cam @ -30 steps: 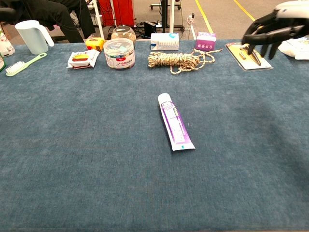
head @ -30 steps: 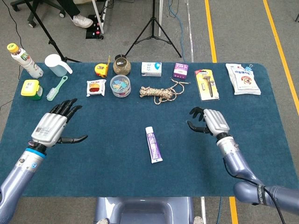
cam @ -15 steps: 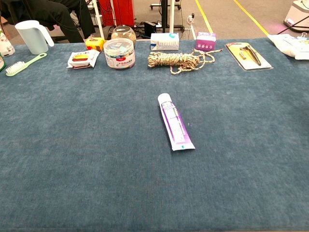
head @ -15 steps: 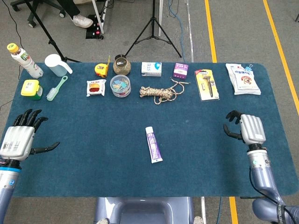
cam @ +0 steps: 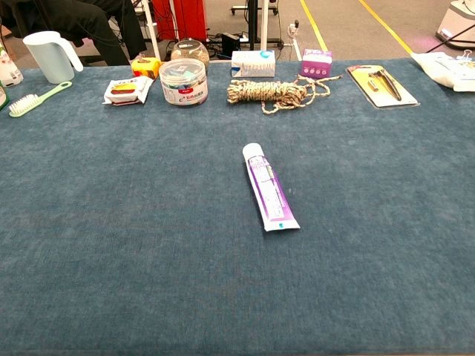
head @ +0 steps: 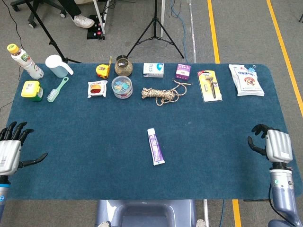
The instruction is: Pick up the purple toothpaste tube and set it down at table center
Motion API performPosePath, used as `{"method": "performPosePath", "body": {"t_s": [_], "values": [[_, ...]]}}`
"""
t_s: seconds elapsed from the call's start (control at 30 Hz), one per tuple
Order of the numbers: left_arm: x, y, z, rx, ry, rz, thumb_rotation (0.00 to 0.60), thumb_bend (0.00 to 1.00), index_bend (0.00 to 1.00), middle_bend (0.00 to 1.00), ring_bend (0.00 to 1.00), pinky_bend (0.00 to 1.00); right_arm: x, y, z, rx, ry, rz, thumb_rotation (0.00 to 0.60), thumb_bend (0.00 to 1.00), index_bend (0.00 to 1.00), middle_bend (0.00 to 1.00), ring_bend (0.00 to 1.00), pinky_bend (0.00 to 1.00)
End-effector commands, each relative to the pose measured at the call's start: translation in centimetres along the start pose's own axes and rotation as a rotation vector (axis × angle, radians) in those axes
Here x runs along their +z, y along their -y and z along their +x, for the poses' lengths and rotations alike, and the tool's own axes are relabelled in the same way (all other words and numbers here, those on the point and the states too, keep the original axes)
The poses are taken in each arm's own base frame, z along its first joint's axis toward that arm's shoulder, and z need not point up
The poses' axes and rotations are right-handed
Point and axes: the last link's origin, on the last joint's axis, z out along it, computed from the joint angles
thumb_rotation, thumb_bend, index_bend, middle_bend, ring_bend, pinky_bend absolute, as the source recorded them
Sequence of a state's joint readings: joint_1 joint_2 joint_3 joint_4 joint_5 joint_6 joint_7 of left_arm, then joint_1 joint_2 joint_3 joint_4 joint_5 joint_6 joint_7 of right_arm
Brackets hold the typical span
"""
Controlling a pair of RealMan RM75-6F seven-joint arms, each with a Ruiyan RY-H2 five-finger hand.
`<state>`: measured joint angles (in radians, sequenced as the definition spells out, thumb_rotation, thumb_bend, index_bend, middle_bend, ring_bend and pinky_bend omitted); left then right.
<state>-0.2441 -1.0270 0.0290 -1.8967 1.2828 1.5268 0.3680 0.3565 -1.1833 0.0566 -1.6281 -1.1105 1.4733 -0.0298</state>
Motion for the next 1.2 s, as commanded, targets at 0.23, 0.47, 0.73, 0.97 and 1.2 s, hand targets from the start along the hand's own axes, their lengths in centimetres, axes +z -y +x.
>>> {"method": "performPosePath", "body": {"t_s": [0.23, 0.47, 0.73, 0.97, 1.2], "values": [[-2.3, 0.0, -0.5, 0.007, 0.014, -0.010, 0.298, 0.05, 0.23, 0.14, 0.05, 0.12, -2.2, -0.6, 0.1, -0.038, -0.007, -0.009, 0.500, 0.45, 0.46, 0.51, 0.54, 0.47], [-3.2, -0.5, -0.6, 0.006, 0.036, -0.082, 0.301, 0.05, 0.23, 0.14, 0.05, 0.12, -3.2, -0.6, 0.1, -0.044, 0.006, 0.015, 0.502, 0.45, 0.46, 0.51, 0.54, 0.47], [-3.8, -1.6, -0.6, -0.002, 0.040, -0.161, 0.301, 0.05, 0.23, 0.14, 0.05, 0.12, -4.2, 0.1, 0.3, -0.041, 0.008, 0.043, 0.505, 0.45, 0.46, 0.51, 0.54, 0.47], [-4.2, -1.5, -0.2, -0.012, 0.031, -0.157, 0.301, 0.05, 0.23, 0.14, 0.05, 0.12, -4.9, -0.1, 0.6, -0.036, -0.003, 0.042, 0.503, 0.45, 0.46, 0.51, 0.54, 0.47], [-4.0, -1.4, 0.6, -0.002, 0.006, -0.157, 0.304, 0.05, 0.23, 0.14, 0.05, 0.12, -5.3, -0.7, 0.9, -0.025, -0.018, 0.023, 0.503, 0.45, 0.46, 0.51, 0.54, 0.47]]}}
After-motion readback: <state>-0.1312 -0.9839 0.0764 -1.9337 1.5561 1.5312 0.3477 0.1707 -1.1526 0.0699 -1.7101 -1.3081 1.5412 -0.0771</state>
